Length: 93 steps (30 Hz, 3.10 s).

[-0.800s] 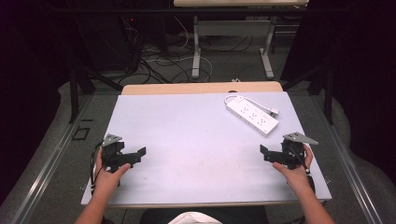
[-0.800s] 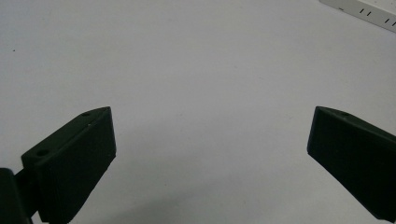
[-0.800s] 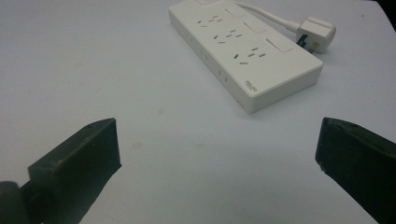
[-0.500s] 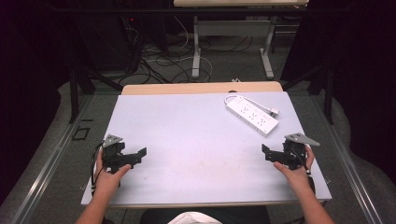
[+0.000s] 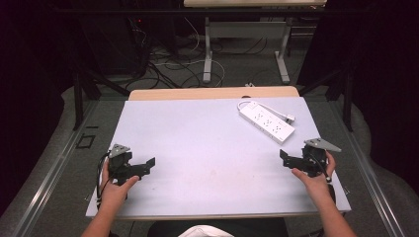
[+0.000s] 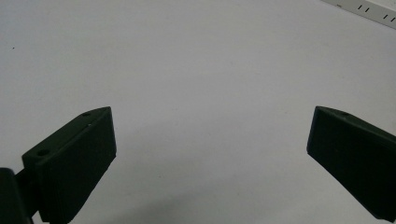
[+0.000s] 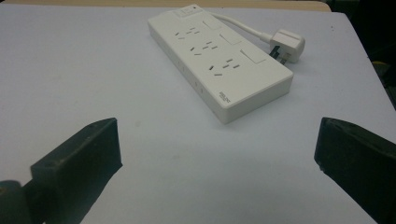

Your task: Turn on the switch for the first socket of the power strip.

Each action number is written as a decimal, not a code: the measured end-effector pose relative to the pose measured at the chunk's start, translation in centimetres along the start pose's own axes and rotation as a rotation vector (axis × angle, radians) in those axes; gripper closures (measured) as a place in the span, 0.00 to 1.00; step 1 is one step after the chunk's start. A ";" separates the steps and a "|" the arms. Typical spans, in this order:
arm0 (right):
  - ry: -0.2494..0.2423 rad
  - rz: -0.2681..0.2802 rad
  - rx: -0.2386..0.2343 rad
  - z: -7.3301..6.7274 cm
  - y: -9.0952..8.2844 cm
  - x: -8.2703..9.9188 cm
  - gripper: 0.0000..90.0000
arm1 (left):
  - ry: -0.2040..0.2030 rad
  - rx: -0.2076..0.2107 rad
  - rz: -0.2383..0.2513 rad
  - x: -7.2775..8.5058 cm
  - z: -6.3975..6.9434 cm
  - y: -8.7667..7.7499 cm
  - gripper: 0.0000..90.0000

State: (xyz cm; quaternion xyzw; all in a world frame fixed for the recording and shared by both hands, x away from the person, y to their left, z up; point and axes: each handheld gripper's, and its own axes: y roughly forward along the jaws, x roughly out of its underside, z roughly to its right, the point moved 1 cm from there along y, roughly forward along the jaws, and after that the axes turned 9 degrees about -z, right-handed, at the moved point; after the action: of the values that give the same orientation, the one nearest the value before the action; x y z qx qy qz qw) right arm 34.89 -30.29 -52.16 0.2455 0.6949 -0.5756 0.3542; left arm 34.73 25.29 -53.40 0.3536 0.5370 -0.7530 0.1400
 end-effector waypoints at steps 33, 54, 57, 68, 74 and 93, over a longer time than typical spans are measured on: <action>-0.055 -0.089 -0.039 0.0 0.0 -7.0 0.25 | -0.005 -0.029 0.011 0.4 0.3 0.1 0.02; -0.127 -0.134 -0.046 -0.9 0.5 -11.3 0.34 | -0.005 -0.029 0.015 0.4 0.3 0.0 0.02; -0.143 -0.134 -0.043 -1.1 0.5 -12.1 0.37 | -0.005 -0.029 0.015 0.4 0.3 0.1 0.02; -0.172 -0.137 -0.031 -1.8 0.5 -14.9 0.38 | -0.003 -0.025 0.005 0.4 0.2 0.0 0.02; -0.161 -0.149 -0.029 -1.7 1.1 -16.1 0.41 | -0.003 -0.026 0.005 0.4 0.2 0.0 0.02; -0.143 -0.178 -0.015 -1.4 3.1 -20.0 0.47 | -0.008 -0.025 0.003 0.4 0.1 0.0 0.02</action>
State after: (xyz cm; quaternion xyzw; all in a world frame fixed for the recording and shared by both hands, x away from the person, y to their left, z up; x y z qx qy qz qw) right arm 49.55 -26.86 -38.47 0.1385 0.6913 -0.6156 0.3520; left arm 34.47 25.28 -53.67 0.3498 0.5451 -0.7475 0.1477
